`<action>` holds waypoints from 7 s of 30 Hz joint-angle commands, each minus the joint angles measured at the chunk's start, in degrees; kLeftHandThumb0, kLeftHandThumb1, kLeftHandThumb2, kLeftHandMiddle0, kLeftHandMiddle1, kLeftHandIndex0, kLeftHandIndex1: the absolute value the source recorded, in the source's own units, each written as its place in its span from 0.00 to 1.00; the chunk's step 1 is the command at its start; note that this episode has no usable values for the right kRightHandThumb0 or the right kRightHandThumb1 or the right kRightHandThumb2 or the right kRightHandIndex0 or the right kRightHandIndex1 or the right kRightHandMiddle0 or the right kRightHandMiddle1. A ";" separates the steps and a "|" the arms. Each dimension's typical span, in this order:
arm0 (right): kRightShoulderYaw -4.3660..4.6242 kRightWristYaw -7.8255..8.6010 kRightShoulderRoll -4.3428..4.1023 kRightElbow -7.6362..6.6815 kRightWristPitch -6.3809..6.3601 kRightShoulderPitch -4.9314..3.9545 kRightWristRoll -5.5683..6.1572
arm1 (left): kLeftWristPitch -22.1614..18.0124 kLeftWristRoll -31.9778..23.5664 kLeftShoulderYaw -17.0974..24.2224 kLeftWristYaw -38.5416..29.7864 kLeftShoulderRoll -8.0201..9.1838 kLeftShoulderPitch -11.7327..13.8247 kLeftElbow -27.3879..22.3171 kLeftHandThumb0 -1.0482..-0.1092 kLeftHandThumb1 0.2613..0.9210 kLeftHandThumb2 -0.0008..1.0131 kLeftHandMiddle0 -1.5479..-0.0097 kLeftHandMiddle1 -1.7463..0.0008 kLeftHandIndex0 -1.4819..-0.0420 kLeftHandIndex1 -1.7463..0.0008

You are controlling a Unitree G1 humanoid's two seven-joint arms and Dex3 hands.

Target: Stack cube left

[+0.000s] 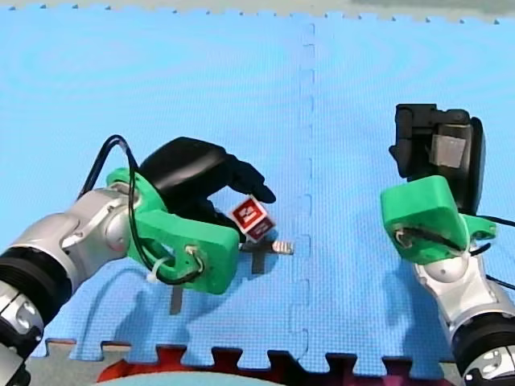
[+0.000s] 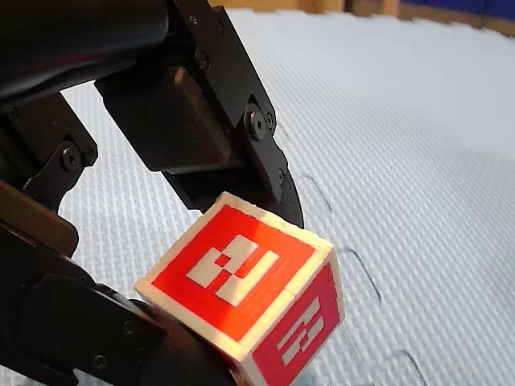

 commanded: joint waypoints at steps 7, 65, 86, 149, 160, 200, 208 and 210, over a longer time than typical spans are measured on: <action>-0.28 0.28 0.29 0.05 0.56 -0.24 0.69 | 0.15 -0.79 -0.68 -7.48 0.35 -2.16 1.62 0.60 0.86 0.01 0.41 0.00 0.11 0.99; 1.37 -4.41 2.59 0.80 3.21 -2.38 -1.08 | -1.62 4.11 -4.77 1.09 -0.77 -4.49 7.09 0.59 0.91 0.00 0.55 0.14 0.32 0.61; 1.66 -5.46 2.77 1.35 3.28 -2.42 -1.46 | -1.42 2.34 -4.18 -2.40 -1.82 -4.59 6.50 0.59 0.92 0.00 0.35 0.90 0.12 0.97; 1.57 -7.00 1.64 2.47 3.71 -2.00 -1.48 | 7.09 -5.55 3.33 -20.00 5.61 -2.03 -10.96 0.00 0.85 0.02 0.63 0.98 0.81 1.00; 0.98 -6.34 1.72 3.51 3.62 -2.28 -0.80 | 10.72 -6.47 7.42 -24.18 10.67 2.08 -32.91 0.00 0.92 0.02 0.56 0.97 0.77 0.99; 0.16 -4.72 1.48 3.36 1.67 -0.83 0.04 | 6.06 -6.47 12.83 -6.00 12.35 -0.58 -5.52 0.00 0.92 0.00 0.50 0.06 0.69 1.00; 0.12 -4.67 1.45 3.11 1.58 -0.47 -0.01 | 2.51 -6.29 12.32 -3.43 11.78 -2.06 0.96 0.00 0.90 0.00 0.50 0.07 0.68 0.99; 0.06 -4.51 1.38 3.14 1.53 -0.43 0.06 | 1.67 -6.43 12.35 -3.05 11.59 -2.45 2.38 0.00 0.89 0.00 0.48 0.06 0.67 0.99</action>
